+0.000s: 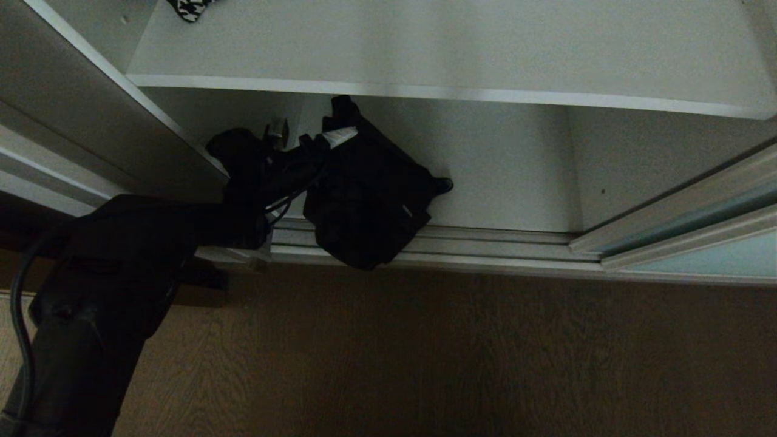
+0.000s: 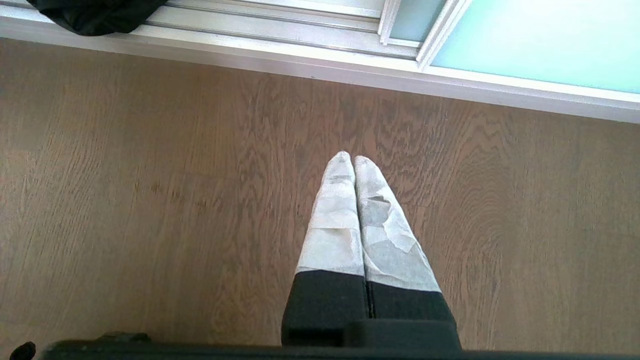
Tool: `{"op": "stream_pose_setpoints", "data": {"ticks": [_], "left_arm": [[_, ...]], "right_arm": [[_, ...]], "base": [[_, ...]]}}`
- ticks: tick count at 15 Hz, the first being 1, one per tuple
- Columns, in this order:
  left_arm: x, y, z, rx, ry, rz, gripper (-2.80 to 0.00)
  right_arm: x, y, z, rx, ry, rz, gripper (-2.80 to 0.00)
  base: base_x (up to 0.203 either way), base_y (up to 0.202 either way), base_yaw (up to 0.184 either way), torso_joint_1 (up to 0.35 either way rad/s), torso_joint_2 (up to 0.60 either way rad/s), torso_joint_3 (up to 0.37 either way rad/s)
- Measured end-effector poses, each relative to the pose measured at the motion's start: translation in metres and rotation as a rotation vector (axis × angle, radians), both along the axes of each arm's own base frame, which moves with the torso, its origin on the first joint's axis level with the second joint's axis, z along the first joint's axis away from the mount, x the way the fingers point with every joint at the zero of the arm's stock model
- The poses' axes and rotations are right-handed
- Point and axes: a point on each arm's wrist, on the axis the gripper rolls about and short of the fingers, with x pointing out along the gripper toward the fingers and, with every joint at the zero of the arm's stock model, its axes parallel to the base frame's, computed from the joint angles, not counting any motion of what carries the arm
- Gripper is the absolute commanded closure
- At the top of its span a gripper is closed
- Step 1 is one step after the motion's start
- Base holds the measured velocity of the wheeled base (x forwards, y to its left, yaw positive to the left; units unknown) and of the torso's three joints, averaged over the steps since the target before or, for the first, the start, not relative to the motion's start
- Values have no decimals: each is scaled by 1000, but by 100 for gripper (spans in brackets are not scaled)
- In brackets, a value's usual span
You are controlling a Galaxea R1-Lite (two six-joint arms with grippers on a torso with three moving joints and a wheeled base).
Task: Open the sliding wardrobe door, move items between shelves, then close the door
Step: Place the bag on the lower shelf
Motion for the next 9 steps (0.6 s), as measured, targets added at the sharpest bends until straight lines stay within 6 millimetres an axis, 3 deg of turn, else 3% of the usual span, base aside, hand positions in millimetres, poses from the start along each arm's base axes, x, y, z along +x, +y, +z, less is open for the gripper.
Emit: {"op": "stream_pose_setpoints", "data": {"ticks": [5,9], "left_arm": [[-2,6,0,187,16,-33,-280],[5,17,-26,436,-40,113,-280]], "right_arm": [[0,0,0,0,0,0,0],[0,0,0,0,0,0,0]], "base": [[0,0,0,0,0,0],[0,0,0,0,0,0]]}}
